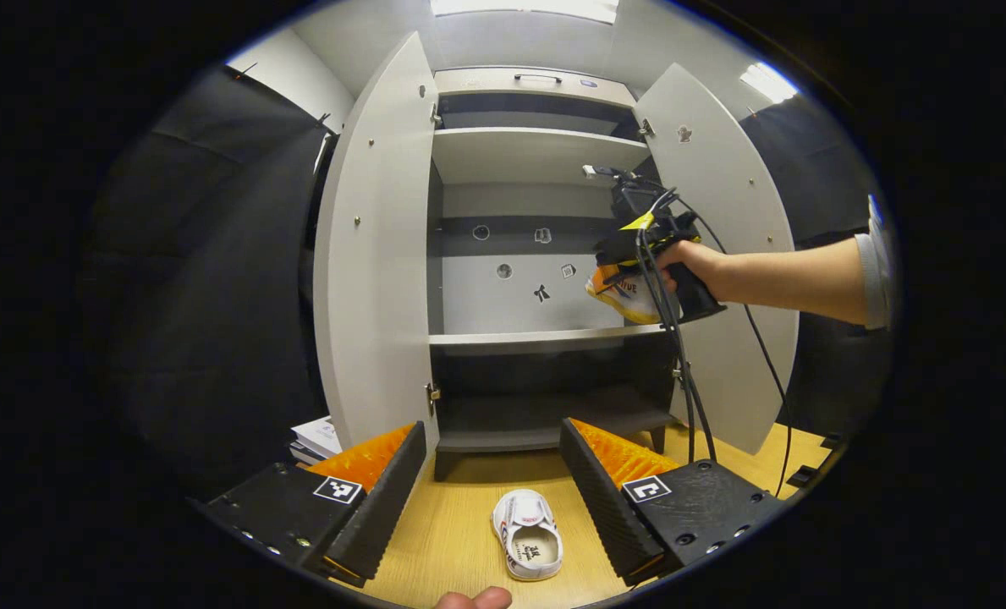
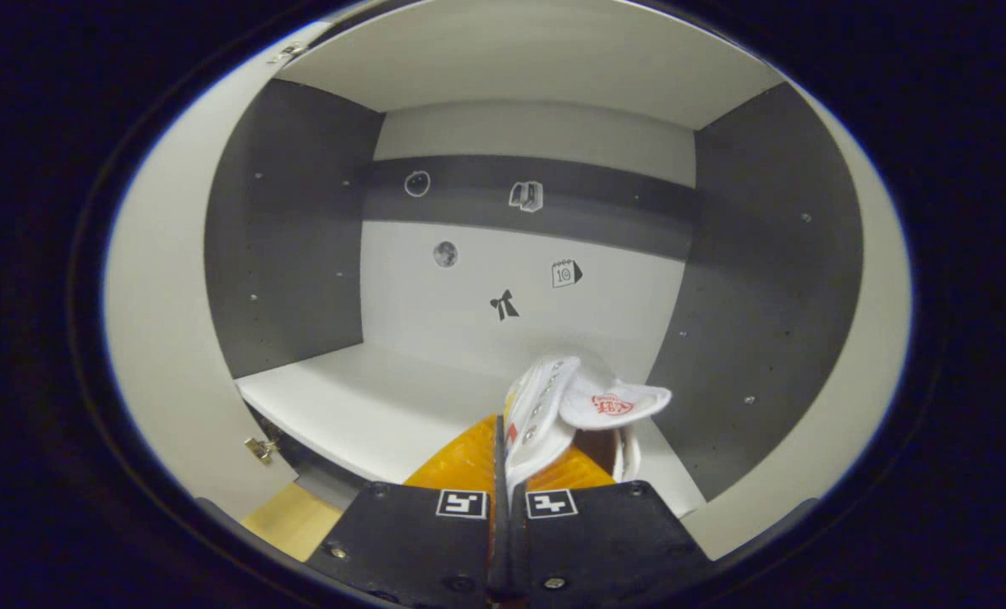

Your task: Grab one shoe with the right hand and put it into the shoe cabinet, grab the other shoe with the left hand and put it into the shoe cabinet; then close the right door with the right hand and the left door with the left hand.

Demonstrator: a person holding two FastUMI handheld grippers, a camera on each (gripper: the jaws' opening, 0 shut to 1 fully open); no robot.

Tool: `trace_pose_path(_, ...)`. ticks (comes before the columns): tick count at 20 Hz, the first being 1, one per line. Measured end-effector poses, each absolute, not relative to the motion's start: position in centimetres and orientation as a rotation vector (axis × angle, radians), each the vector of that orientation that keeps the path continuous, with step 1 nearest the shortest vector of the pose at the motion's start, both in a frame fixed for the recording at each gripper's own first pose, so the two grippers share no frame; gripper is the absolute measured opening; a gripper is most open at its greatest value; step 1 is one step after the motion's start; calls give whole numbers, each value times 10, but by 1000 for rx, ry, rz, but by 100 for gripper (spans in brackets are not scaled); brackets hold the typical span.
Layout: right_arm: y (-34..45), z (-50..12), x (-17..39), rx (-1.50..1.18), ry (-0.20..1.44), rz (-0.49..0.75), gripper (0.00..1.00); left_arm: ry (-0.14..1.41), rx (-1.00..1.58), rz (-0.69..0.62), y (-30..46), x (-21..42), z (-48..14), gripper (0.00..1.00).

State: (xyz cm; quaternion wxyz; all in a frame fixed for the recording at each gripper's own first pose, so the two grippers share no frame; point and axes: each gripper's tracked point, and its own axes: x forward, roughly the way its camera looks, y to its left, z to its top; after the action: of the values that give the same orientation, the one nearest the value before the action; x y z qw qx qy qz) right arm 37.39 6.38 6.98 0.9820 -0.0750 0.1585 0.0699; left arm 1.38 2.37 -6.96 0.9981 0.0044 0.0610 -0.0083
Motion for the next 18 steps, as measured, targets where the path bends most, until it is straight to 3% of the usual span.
trace_pose_path(6, 54, 43, 438, -200, 460, 75, 4, 129, 17, 32, 41, 12, -71, 96)
trace_pose_path(14, 61, 20, 451, -256, 609, 68, 4, 152, 9, 72, 55, 15, -78, 96)
trace_pose_path(18, 57, 23, 452, -280, 604, 30, 11, 145, 1, 76, 55, 17, -76, 96)
